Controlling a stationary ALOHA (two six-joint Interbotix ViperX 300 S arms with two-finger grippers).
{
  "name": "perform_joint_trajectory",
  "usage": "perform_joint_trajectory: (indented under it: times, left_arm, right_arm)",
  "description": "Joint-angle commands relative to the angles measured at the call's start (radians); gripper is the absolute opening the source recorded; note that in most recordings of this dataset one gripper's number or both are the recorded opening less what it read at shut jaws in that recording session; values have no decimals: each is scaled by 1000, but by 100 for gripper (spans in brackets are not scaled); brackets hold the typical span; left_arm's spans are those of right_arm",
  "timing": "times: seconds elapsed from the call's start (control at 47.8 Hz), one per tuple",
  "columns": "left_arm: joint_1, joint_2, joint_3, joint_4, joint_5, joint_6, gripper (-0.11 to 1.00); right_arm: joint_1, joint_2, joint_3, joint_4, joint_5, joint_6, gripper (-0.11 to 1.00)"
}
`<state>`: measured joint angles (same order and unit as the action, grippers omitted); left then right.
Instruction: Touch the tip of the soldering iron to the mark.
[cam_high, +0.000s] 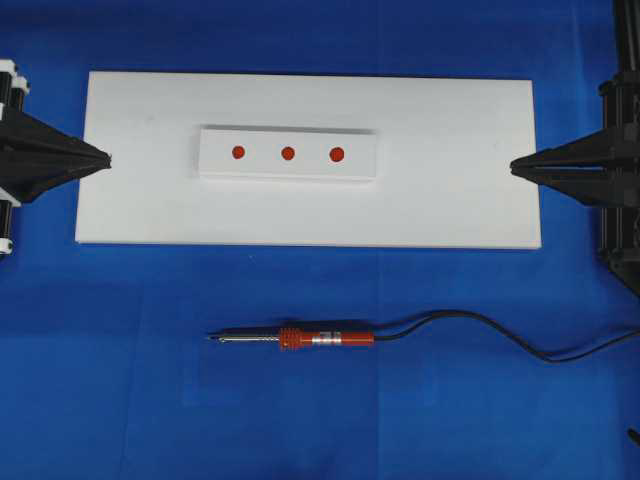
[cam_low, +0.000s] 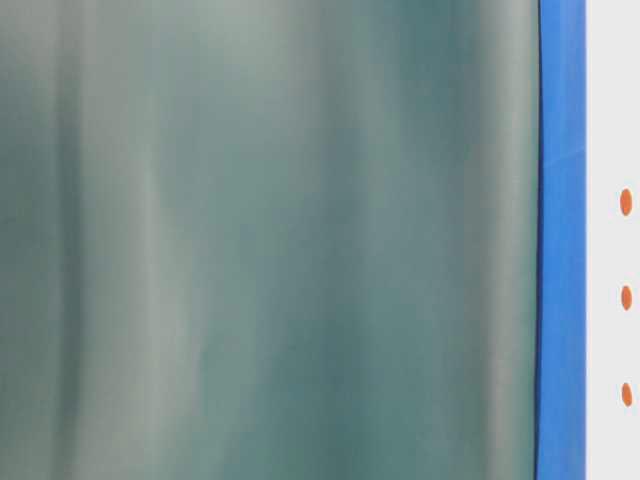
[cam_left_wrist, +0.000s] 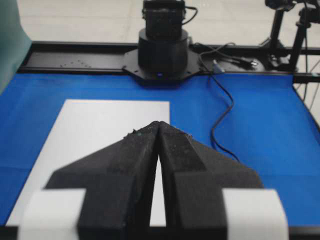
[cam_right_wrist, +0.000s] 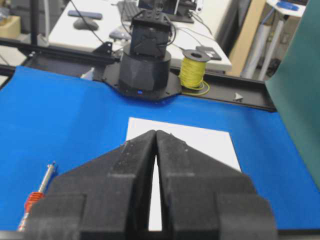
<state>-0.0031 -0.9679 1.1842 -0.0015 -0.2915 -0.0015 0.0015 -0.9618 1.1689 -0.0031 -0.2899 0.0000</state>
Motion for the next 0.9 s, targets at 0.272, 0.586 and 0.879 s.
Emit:
perform_joint_trajectory:
  times: [0.272, 0.586, 0.879]
  left_arm:
    - [2, 6, -15, 3, -5, -6, 0]
    - [2, 5, -14, 3, -5, -6, 0]
    - [2, 5, -12, 3, -3, -6, 0]
  right_arm:
    - [9, 20, -63, 6, 121, 40, -6]
    - [69, 83, -101, 5, 117, 72, -2]
    - [106, 295, -202, 6, 137, 112, 69]
